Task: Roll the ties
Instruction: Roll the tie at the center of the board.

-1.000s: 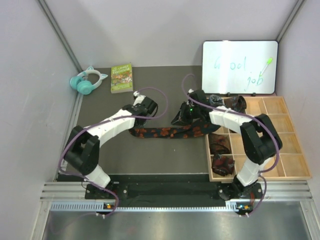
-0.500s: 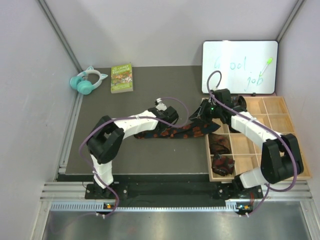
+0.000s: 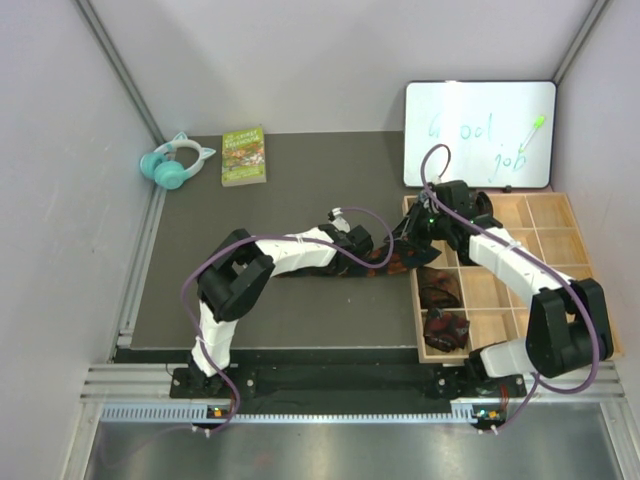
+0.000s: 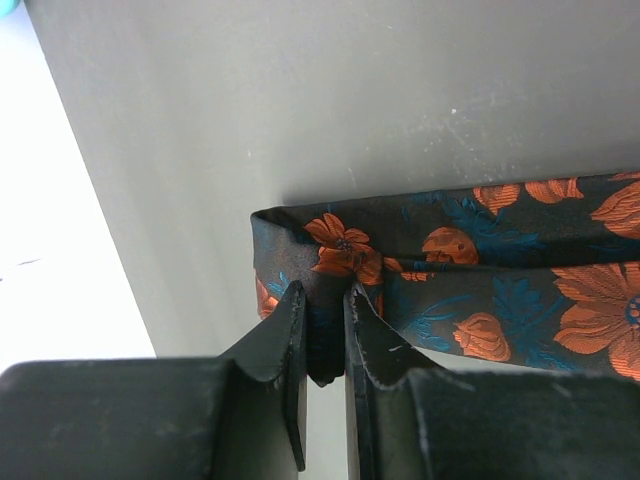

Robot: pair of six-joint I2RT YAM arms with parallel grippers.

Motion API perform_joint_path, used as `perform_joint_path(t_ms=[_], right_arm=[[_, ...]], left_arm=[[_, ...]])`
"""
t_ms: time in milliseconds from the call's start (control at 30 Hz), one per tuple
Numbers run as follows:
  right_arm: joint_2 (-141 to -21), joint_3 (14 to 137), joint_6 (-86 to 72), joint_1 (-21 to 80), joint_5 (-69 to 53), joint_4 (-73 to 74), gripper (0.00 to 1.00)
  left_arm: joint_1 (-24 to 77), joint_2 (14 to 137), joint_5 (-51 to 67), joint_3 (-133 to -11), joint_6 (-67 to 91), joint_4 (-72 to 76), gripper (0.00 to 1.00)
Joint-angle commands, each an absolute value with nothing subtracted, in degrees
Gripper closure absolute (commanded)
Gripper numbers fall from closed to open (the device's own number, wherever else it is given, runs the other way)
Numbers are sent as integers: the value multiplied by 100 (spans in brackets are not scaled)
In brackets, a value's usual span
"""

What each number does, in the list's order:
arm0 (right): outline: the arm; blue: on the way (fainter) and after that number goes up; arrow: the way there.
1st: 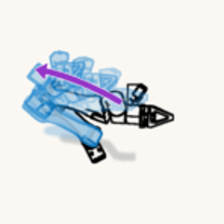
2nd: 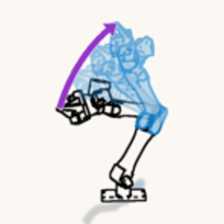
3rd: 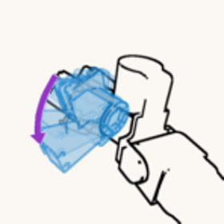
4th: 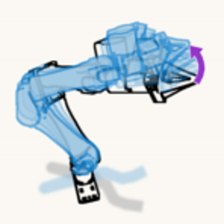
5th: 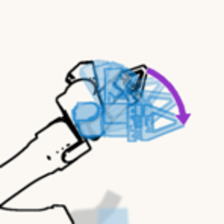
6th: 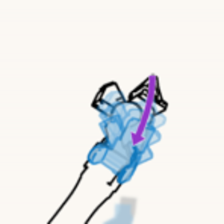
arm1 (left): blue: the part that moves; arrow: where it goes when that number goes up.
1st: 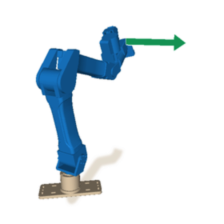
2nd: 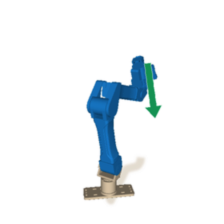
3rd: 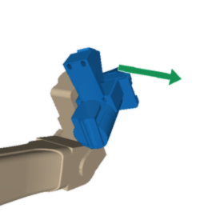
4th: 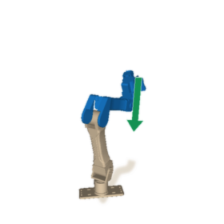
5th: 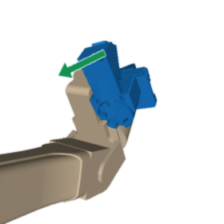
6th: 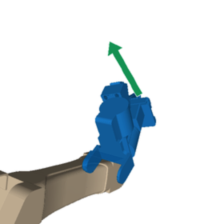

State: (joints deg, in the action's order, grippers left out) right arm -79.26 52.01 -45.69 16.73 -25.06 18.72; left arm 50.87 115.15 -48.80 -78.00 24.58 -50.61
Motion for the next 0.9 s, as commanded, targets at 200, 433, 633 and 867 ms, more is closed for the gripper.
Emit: perform_joint_path(t_ms=[200, 433, 633, 867], right_arm=[[-7655, 5221, -4403, 1600, -2505, 1898, 81], [-7638, 5282, -4386, 1600, -2479, 1977, 80], [-7629, 5309, -4386, 1600, -2479, 1995, 80], [-7611, 5326, -4403, 1600, -2470, 2004, 80]], left_arm=[[5089, 11435, -3903, -7805, 2514, -4439, 90], [5010, 11382, -3464, -7779, 2487, -4255, 79], [4817, 11075, -2937, -7620, 2470, -3991, 67], [4360, 10557, -1829, -7243, 2531, -3375, 60]])
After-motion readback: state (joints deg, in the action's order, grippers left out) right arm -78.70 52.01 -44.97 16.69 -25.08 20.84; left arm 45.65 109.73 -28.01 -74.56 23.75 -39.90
